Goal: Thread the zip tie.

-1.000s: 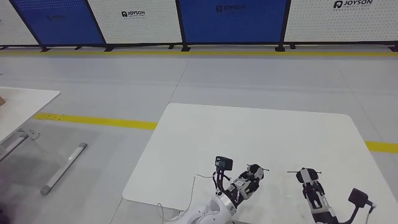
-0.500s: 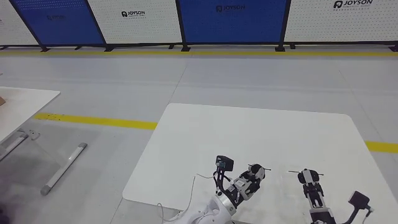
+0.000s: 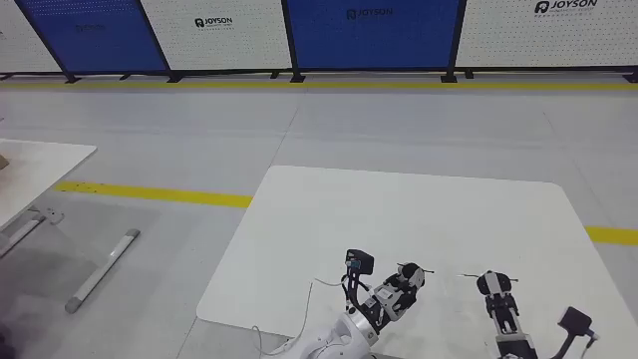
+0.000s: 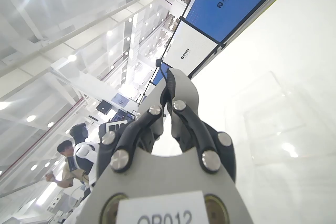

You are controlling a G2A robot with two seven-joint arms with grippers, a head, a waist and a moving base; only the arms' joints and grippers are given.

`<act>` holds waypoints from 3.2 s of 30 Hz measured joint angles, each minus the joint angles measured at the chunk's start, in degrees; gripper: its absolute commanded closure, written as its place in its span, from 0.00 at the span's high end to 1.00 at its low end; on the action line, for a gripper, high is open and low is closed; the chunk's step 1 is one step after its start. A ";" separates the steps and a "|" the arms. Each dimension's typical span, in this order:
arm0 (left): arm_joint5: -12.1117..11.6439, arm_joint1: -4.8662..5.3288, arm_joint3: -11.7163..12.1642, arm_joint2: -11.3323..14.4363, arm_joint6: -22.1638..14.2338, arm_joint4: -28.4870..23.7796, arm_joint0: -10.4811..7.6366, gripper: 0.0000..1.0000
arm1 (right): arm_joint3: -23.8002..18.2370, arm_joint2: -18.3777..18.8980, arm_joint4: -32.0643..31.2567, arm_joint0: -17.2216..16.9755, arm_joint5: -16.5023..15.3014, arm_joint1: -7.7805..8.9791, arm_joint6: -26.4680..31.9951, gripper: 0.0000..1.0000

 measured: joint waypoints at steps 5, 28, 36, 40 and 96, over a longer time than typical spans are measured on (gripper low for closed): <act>0.00 0.00 0.00 0.00 0.00 0.00 0.00 0.00 | -1.14 -0.41 -0.77 -2.43 -0.03 -0.24 -3.23 0.00; 0.00 0.00 0.00 0.00 0.00 0.00 0.00 0.00 | -1.28 -4.00 -3.41 -1.78 -0.02 -0.80 -5.34 0.00; 0.00 0.00 0.00 0.00 0.00 0.00 0.00 0.00 | 2.18 -9.27 -2.17 3.66 -0.03 -1.85 -7.41 0.00; 0.00 0.00 0.00 0.00 0.00 0.00 0.00 0.00 | 3.56 -10.87 -1.83 4.92 -0.03 -2.18 -9.51 0.00; 0.00 0.00 0.00 0.00 0.00 0.00 0.00 0.00 | 0.55 -6.21 6.33 0.14 -0.03 -3.69 -4.42 0.00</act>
